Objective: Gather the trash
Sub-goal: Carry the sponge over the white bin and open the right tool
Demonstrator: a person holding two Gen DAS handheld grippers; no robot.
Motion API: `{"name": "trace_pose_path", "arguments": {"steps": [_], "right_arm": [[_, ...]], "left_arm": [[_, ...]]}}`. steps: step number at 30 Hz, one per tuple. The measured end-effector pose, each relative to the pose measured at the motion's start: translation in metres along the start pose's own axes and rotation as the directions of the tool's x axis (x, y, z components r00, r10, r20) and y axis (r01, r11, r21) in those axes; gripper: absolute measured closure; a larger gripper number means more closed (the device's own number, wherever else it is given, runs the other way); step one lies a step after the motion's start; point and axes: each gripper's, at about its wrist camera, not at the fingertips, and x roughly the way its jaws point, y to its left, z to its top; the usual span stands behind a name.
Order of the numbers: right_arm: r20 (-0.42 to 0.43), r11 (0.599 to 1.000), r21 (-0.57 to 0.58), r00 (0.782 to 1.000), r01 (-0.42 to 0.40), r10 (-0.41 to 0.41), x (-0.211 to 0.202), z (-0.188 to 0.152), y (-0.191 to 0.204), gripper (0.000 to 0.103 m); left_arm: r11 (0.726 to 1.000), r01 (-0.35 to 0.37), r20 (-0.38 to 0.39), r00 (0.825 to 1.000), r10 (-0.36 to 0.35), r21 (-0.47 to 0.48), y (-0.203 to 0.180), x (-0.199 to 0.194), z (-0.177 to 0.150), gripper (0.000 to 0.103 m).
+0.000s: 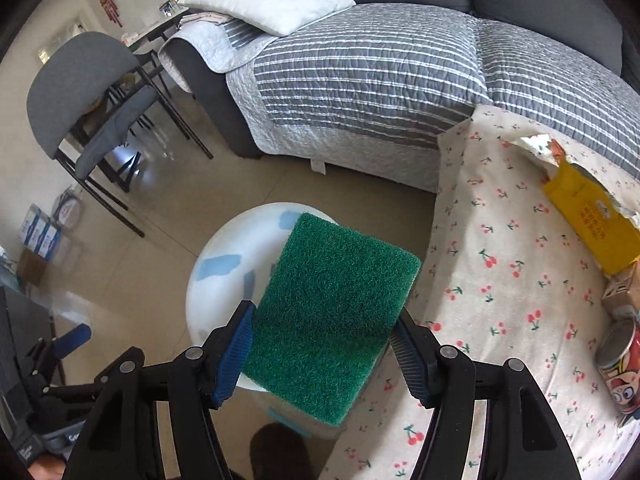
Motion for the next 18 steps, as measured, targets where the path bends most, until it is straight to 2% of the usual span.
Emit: {"name": "trace_pose_path", "arguments": {"steps": [4, 9, 18], "right_arm": [[-0.007, 1.0, 0.003, 1.0, -0.02, 0.02, 0.018, 0.011, 0.009, 0.034], [-0.001, 0.997, 0.04, 0.998, -0.069, 0.069, 0.019, 0.017, 0.009, 0.028], [0.02, 0.999, 0.029, 1.0, -0.016, 0.016, -0.014, 0.009, -0.001, 0.023]], "left_arm": [[1.0, 0.003, 0.006, 1.0, -0.003, 0.006, -0.003, -0.001, 0.001, 0.004], [1.0, 0.006, 0.009, 1.0, -0.006, 0.015, -0.005, -0.003, 0.0, 0.004], [0.999, 0.037, 0.018, 0.999, -0.037, 0.036, -0.017, -0.011, -0.002, 0.004]]}}
